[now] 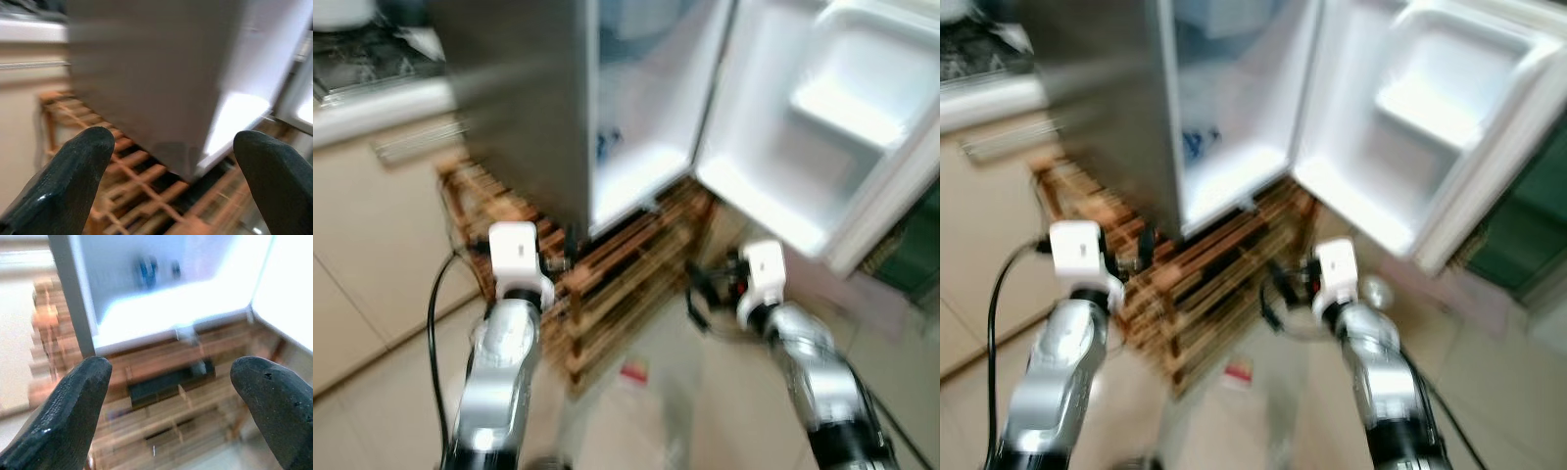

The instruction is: Restocking fridge

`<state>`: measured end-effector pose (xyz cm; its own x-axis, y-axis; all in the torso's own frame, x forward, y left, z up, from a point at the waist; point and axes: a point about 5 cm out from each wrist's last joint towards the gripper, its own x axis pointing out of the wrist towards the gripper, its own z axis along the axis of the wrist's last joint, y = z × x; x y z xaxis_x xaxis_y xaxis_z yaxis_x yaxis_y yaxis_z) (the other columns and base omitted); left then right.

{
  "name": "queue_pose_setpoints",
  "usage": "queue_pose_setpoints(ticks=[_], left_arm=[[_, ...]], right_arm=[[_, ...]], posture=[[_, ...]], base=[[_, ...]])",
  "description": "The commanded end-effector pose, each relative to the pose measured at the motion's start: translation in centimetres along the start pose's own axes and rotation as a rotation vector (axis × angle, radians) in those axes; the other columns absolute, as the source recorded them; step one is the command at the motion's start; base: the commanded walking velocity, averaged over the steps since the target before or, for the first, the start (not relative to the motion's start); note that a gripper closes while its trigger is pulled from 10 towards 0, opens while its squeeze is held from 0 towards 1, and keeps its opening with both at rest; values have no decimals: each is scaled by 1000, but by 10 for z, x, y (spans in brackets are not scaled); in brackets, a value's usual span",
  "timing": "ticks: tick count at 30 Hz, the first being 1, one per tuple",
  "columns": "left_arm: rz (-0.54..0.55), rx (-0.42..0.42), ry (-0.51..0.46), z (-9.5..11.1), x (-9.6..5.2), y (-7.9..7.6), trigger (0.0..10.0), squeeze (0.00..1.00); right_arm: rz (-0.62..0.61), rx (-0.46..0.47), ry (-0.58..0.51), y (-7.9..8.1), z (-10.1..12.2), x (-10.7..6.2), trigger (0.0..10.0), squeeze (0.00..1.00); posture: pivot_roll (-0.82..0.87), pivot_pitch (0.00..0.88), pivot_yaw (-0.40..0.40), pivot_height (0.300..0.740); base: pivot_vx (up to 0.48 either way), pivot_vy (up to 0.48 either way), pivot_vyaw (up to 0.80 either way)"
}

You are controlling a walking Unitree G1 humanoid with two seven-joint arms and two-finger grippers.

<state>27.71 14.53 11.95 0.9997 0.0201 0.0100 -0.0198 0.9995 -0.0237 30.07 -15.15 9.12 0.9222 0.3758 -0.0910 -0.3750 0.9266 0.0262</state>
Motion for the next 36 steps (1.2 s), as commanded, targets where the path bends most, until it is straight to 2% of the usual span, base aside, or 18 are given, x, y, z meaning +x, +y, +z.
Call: queue_pose_setpoints(ticks=[1, 2, 4, 5, 7, 8, 10, 12, 16, 17, 18, 19, 20, 21, 22, 25, 29, 36], left_arm=[[6, 20, -27, 5, 4, -4, 10000, 0], [1, 24, -31, 5, 7, -7, 10000, 0], [-7, 30, -24, 4, 10, -9, 10000, 0], [-26, 36, -27, 1, 16, -11, 10000, 0], [-17, 62, -39, -1, 19, -9, 10000, 0], [44, 97, -58, -3, 24, 3, 10000, 0], [82, 106, -63, -3, 25, 9, 10000, 0], [201, 141, -79, -4, 24, 28, 10000, 0], [265, 145, -98, -2, 17, 32, 10000, 0], [272, 148, -142, 4, 14, 32, 10000, 0], [225, 191, -210, 10, 12, 28, 10000, 0], [206, 202, -223, 10, 11, 27, 10000, 0], [177, 166, -185, 3, 13, 27, 10000, 0], [177, 166, -185, 3, 13, 27, 10000, 0], [153, 129, -175, 1, 14, 26, 10000, 0], [35, 81, -194, 6, 17, 17, 10000, 0], [26, 83, -165, 5, 20, 21, 10000, 0], [-69, 69, -133, -4, 18, 15, 10000, 0]], right_arm=[[-43, -12, -29, -7, 5, -2, 10000, 0], [-109, -15, -77, -14, 15, 0, 10000, 0], [-167, -1, -107, -21, 21, -1, 10000, 0], [-280, 29, -157, -34, 29, -6, 10000, 0], [-330, 25, -173, -40, 31, -12, 10000, 0], [-370, 1, -181, -44, 30, -20, 10000, 0], [-374, -11, -180, -44, 29, -22, 10000, 0], [-353, 5, -148, -36, 18, -20, 10000, 0], [-332, 26, -134, -30, 12, -15, 10000, 0], [-321, 25, -145, -27, 12, -13, 10000, 0], [-304, 7, -168, -21, 12, -12, 10000, 0], [-301, 0, -172, -19, 11, -13, 10000, 0], [-317, -11, -152, -21, 3, -15, 10000, 0], [-317, -11, -152, -21, 3, -15, 10000, 0], [-334, -6, -143, -22, -1, -17, 10000, 0], [-342, 9, -117, -23, -7, -18, 10000, 0], [-317, 12, -128, -16, -6, -12, 10000, 0], [-317, 11, -136, -13, -9, -12, 10000, 0]], posture=[[-30, 0, -73, 740], [-45, 0, -66, 740], [-64, 0, -70, 740], [-79, 0, -77, 740], [-82, 0, -77, 740], [-86, 0, -75, 740], [-86, 0, -75, 740], [-60, 0, -81, 740], [-27, 0, -89, 740], [-15, 0, -93, 740], [3, 0, -94, 740], [3, 0, -94, 740], [17, 0, -91, 740], [17, 0, -91, 740], [24, 0, -87, 740], [27, 0, -78, 740], [15, 0, -52, 740], [11, 0, -44, 740]], base=[[0, 0, 550], [0, 0, 550], [0, 0, 534], [0, 0, 494], [0, 0, 494], [0, 0, 494], [0, 0, 494], [0, 0, 494], [0, 0, 494], [0, 0, 494], [0, 0, 494], [0, 0, 494], [0, 0, 494], [0, 0, 494], [0, 0, 494], [0, 0, 475], [0, 0, 466], [0, 0, 464]])
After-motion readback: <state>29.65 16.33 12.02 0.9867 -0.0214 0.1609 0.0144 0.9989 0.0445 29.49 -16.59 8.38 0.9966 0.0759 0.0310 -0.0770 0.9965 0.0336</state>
